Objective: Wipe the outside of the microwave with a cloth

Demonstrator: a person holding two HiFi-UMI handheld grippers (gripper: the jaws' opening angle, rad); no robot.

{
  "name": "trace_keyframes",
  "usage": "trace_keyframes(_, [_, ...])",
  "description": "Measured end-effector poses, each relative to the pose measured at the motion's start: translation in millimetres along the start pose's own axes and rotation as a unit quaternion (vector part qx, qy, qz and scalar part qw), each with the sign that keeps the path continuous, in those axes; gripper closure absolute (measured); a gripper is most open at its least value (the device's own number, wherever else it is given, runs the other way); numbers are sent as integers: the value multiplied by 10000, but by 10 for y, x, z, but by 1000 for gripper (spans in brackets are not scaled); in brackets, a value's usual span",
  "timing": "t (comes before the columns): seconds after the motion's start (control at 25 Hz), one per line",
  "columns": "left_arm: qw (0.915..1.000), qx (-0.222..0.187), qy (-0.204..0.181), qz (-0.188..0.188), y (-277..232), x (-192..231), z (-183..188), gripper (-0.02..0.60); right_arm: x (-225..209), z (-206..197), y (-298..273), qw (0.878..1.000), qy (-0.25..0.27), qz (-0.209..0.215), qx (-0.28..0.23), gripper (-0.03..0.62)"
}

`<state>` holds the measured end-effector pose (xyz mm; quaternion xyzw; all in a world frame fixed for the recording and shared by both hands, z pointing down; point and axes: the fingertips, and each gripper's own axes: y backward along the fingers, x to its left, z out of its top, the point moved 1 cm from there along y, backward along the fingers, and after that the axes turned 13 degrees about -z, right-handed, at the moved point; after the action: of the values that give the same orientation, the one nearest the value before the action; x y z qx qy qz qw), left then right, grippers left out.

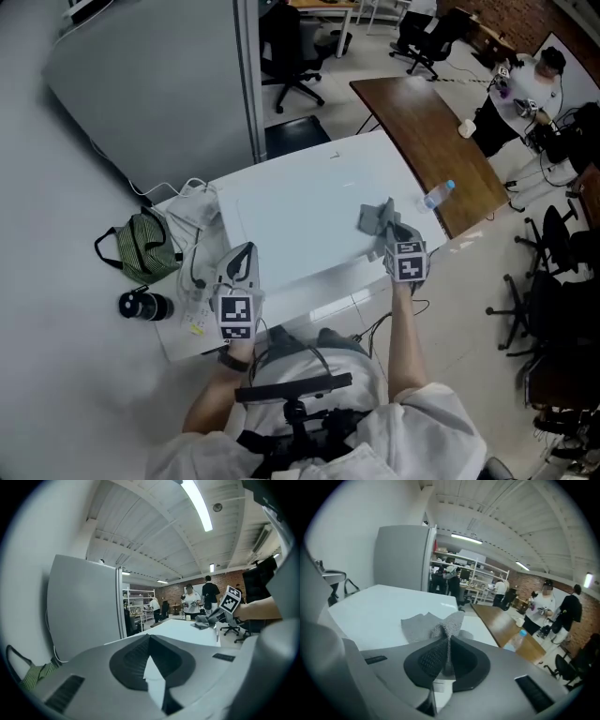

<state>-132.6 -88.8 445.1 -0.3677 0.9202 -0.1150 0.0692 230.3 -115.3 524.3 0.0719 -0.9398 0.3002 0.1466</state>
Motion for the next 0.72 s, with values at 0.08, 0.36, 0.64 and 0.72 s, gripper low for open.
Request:
trace_keyframes(0.08, [9999, -61, -76, -59, -77, -165, 120, 558, 375, 118, 128, 9987, 167, 438, -201, 572])
trace_keyframes(0.36, [9987, -108, -18, 496, 166, -749, 296, 558, 2387, 332, 1187, 9355, 1498, 2945, -1255, 572])
trace_keyframes(0.64, [9913, 576, 185, 1173, 594, -1484, 24, 558, 2707, 146, 1873, 8777, 1814, 4017, -1878, 571])
trace_keyframes(0.72, [9869, 690, 331, 1417, 687, -1613, -110, 558, 2383, 65, 1681, 8911, 1580, 3833, -1846, 571])
